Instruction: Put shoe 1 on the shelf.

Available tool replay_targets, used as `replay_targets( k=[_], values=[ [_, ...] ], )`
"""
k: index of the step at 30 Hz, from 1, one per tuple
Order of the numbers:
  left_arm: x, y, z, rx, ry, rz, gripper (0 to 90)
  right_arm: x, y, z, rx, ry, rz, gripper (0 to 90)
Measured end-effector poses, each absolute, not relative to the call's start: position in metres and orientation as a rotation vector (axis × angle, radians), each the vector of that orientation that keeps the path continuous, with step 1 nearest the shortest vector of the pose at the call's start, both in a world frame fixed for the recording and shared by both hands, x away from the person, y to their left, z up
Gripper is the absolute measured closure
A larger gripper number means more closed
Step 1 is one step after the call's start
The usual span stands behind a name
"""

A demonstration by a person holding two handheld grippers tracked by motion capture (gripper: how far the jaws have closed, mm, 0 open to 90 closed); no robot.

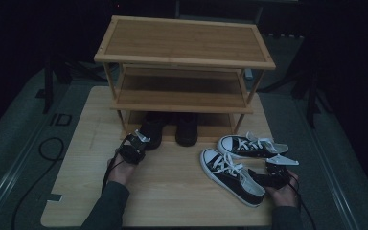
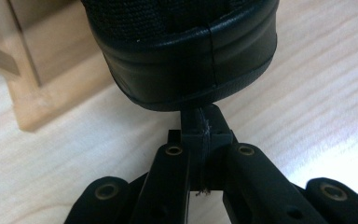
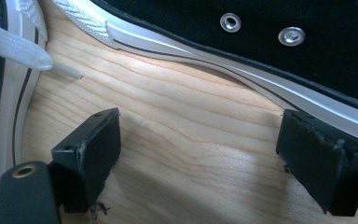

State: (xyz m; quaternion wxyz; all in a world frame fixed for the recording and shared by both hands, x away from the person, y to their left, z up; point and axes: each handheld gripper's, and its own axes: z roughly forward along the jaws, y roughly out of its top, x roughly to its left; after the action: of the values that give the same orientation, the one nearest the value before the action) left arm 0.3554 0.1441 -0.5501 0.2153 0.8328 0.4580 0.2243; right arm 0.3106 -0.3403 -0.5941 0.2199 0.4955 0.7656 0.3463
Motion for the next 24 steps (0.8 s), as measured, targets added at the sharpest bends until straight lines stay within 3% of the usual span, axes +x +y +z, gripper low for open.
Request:
replay_targets(
  k=[15,24],
  values=[
    [0.369,0.095,-0.56,2.391,1.161,0.607,90.0,0.311,-0.34,-0.594,1.371,2.118,0.958,13.8],
    [0.376,0.086,-0.559,2.41,1.145,0.587,90.0,0.311,-0.34,-0.594,1.371,2.118,0.958,13.8]
  ],
)
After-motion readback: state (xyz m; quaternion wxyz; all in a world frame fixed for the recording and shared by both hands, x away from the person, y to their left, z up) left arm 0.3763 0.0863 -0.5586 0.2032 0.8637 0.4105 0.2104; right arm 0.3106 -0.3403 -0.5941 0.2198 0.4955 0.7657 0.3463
